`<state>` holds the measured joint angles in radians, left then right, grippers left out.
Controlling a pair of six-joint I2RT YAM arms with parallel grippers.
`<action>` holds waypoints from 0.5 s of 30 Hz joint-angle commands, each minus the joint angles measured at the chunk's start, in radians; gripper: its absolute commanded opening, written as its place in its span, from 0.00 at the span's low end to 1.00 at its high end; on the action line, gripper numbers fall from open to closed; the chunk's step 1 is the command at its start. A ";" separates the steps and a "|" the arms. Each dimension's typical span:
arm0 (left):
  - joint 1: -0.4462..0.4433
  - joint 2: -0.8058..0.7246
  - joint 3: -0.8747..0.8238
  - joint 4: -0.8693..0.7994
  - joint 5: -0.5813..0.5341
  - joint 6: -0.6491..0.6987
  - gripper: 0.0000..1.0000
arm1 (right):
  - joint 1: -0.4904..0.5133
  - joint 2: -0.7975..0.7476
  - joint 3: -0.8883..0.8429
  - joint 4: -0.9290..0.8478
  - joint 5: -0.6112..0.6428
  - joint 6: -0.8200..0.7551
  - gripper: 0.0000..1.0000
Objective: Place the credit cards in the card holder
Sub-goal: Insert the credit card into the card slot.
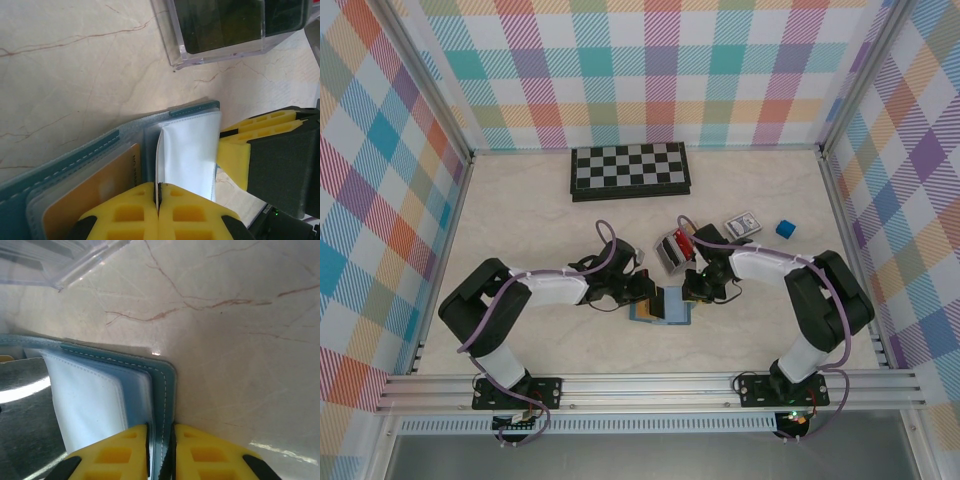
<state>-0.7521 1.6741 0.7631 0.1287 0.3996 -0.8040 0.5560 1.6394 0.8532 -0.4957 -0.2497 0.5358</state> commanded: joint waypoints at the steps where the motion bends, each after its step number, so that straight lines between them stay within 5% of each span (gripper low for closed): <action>1: -0.016 0.000 -0.032 -0.007 -0.015 -0.010 0.00 | 0.017 0.033 -0.042 0.052 -0.040 0.017 0.15; 7: -0.022 -0.022 -0.019 -0.087 -0.018 0.067 0.03 | 0.017 0.030 -0.045 0.046 -0.028 0.015 0.15; 15: -0.020 -0.038 -0.048 -0.118 -0.060 -0.008 0.02 | 0.016 0.036 -0.048 0.053 -0.027 0.024 0.14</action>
<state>-0.7525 1.6585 0.7544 0.1047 0.3923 -0.7883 0.5564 1.6348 0.8375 -0.4629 -0.2710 0.5430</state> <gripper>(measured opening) 0.039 0.143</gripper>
